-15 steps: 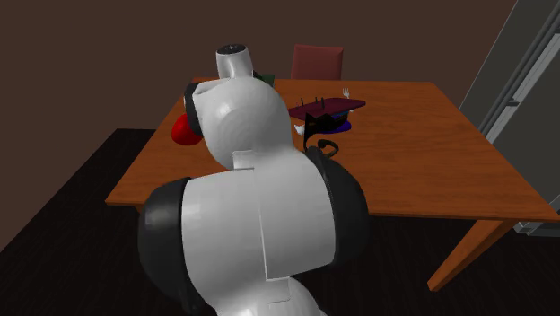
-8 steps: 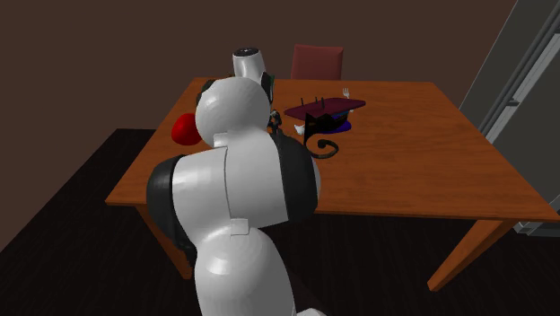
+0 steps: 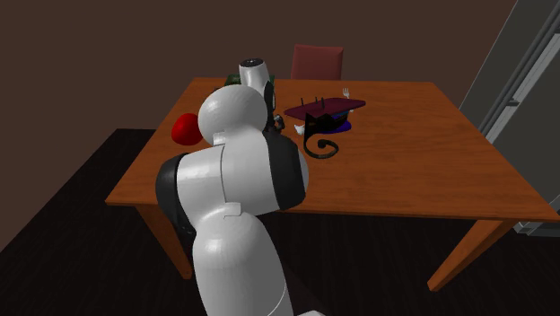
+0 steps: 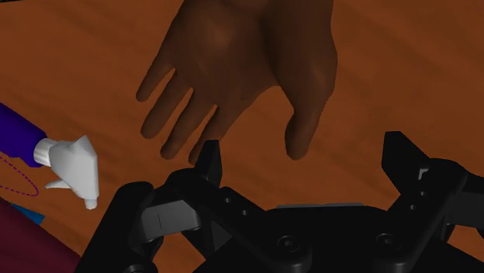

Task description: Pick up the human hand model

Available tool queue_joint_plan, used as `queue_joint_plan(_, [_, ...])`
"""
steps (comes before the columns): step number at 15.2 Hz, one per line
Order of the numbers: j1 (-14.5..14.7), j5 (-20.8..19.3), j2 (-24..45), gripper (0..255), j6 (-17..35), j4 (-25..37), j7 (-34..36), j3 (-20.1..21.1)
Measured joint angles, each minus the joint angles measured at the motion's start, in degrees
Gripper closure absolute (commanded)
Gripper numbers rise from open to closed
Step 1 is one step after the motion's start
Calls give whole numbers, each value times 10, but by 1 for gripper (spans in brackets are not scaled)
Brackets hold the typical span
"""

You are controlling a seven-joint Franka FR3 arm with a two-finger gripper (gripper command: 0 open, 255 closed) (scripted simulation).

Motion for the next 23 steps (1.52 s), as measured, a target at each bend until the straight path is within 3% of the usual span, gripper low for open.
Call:
queue_joint_plan(2, [-1, 2, 4, 0, 13, -9, -1, 1])
queue_joint_plan(3, [0, 2, 3, 255, 16, -14, -1, 1])
queue_joint_plan(13, [0, 2, 3, 255, 19, -17, 0, 1])
queue_joint_plan(23, [2, -8, -16, 255, -42, 28, 2, -4])
